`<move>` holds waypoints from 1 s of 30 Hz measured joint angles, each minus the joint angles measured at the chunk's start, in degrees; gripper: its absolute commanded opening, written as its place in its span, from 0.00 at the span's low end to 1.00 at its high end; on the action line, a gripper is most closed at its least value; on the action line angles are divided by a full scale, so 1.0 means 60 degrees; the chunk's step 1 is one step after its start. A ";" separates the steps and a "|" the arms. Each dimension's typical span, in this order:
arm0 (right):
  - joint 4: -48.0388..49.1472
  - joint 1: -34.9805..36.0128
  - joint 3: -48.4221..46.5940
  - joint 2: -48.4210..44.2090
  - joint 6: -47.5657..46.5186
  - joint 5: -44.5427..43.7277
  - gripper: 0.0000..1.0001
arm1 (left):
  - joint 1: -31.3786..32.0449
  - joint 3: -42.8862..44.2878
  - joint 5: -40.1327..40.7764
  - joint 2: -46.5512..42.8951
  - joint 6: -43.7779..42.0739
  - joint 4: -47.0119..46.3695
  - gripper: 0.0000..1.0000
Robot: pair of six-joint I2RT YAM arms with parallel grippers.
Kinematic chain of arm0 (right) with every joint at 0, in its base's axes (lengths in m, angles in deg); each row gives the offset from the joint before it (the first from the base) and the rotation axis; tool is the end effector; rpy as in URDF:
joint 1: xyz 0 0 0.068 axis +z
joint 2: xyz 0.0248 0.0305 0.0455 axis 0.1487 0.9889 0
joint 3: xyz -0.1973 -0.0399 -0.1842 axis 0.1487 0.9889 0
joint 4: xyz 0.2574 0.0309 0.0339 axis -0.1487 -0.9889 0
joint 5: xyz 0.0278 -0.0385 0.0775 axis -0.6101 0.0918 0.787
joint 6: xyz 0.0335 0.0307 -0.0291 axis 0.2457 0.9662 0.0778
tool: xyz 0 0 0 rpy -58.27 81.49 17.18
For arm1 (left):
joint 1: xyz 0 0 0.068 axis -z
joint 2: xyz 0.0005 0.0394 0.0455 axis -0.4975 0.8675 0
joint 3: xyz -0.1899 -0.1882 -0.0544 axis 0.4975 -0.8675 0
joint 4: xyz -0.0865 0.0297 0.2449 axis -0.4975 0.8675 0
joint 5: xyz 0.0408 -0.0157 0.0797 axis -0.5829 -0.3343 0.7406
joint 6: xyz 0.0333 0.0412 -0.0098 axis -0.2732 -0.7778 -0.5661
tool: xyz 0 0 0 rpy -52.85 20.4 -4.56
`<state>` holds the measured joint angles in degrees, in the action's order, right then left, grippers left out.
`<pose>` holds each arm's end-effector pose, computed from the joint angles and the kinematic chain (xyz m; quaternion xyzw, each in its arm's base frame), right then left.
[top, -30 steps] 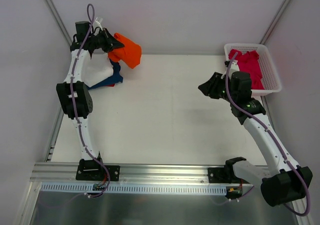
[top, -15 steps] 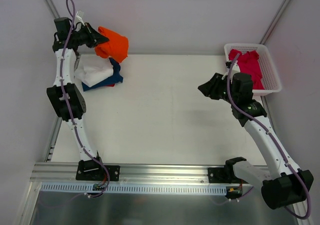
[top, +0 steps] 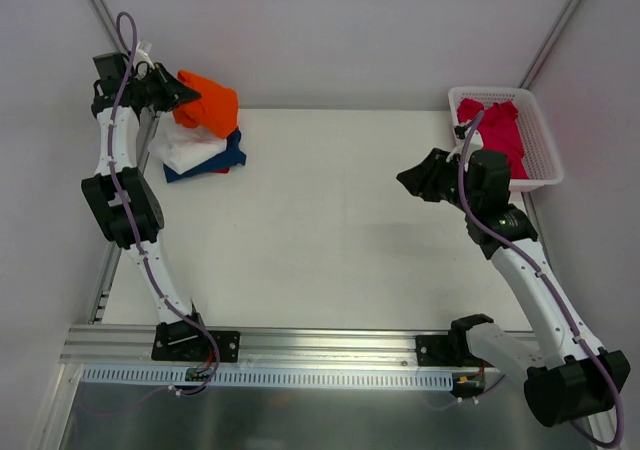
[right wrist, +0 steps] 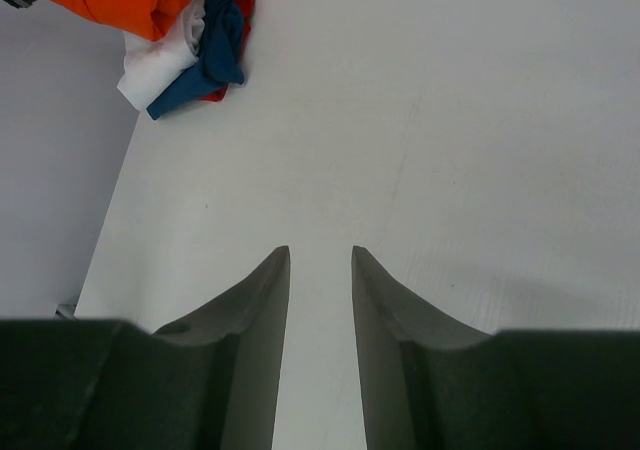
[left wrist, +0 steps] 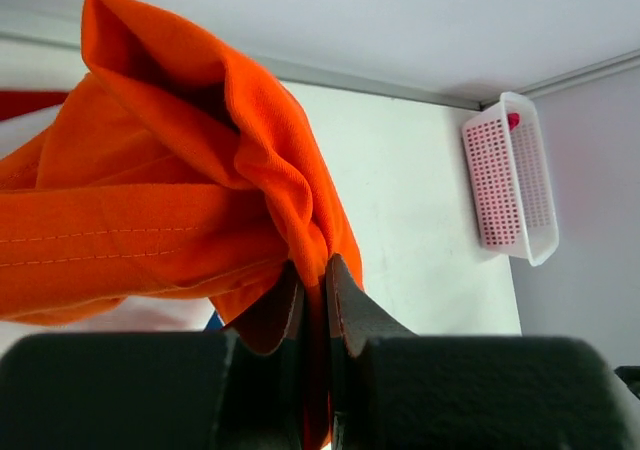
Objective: Fold and stack the t-shirts
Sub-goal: Neatly place the folded tshirt to the corner
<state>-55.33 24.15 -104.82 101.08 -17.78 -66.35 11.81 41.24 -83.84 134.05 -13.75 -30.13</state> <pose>0.2169 0.0709 0.3594 -0.1070 0.7749 0.2591 0.5665 0.4825 0.1278 0.3516 -0.0435 0.7795 -0.3866 0.4910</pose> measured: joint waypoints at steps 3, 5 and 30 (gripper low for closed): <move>0.0000 0.0000 0.0000 -0.0084 0.0004 0.0087 0.34 | 0.0015 -0.0812 0.0328 -0.0233 -0.0208 0.0102 0.00; 0.0000 0.0000 0.0000 -0.0164 0.0004 0.0109 0.34 | 0.0036 -0.1424 0.0543 -0.0346 -0.0317 0.0106 0.00; -0.0026 -0.0055 0.0000 -0.0455 -0.0004 0.0299 0.35 | -0.0874 -0.3748 0.3442 -0.1027 -0.0382 0.0390 0.00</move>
<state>-55.49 23.82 -104.82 98.35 -17.80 -64.56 6.57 18.74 -63.19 127.89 -16.04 -27.79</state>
